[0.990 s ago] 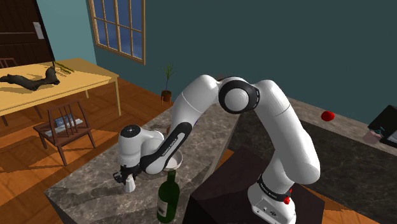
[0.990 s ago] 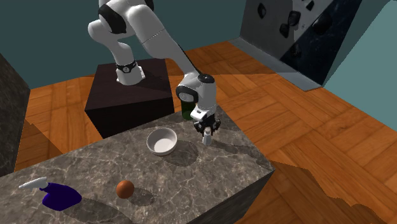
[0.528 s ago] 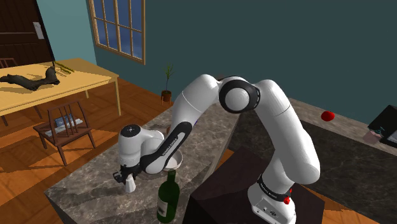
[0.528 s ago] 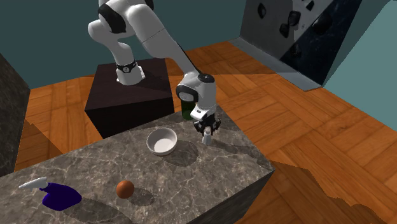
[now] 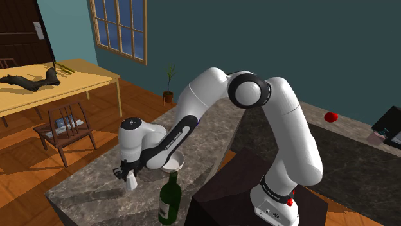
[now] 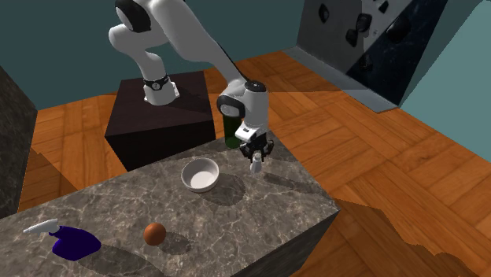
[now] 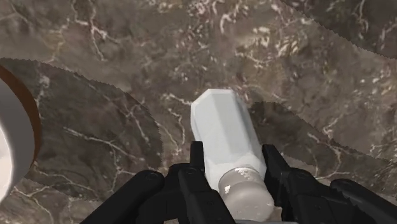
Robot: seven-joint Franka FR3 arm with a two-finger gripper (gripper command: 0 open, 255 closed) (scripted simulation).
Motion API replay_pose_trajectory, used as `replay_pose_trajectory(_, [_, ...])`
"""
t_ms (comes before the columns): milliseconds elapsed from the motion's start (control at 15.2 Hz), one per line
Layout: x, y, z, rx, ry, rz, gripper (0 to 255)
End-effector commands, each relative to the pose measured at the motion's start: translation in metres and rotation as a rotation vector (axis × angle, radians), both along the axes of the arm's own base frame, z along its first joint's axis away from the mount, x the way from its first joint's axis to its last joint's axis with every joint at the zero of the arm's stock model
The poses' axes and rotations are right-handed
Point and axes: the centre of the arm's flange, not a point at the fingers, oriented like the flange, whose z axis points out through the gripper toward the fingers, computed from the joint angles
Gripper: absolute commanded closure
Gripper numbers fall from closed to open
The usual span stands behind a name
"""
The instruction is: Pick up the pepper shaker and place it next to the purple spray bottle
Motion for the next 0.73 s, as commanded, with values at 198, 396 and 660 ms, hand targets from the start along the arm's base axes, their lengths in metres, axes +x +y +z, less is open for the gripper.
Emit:
replay_pose_trajectory(198, [-0.001, 0.000, 0.027, 0.000, 0.000, 0.000, 255])
replay_pose_trajectory(396, [-0.001, 0.000, 0.042, 0.000, 0.000, 0.000, 255])
replay_pose_trajectory(660, [-0.001, 0.000, 0.064, 0.000, 0.000, 0.000, 255])
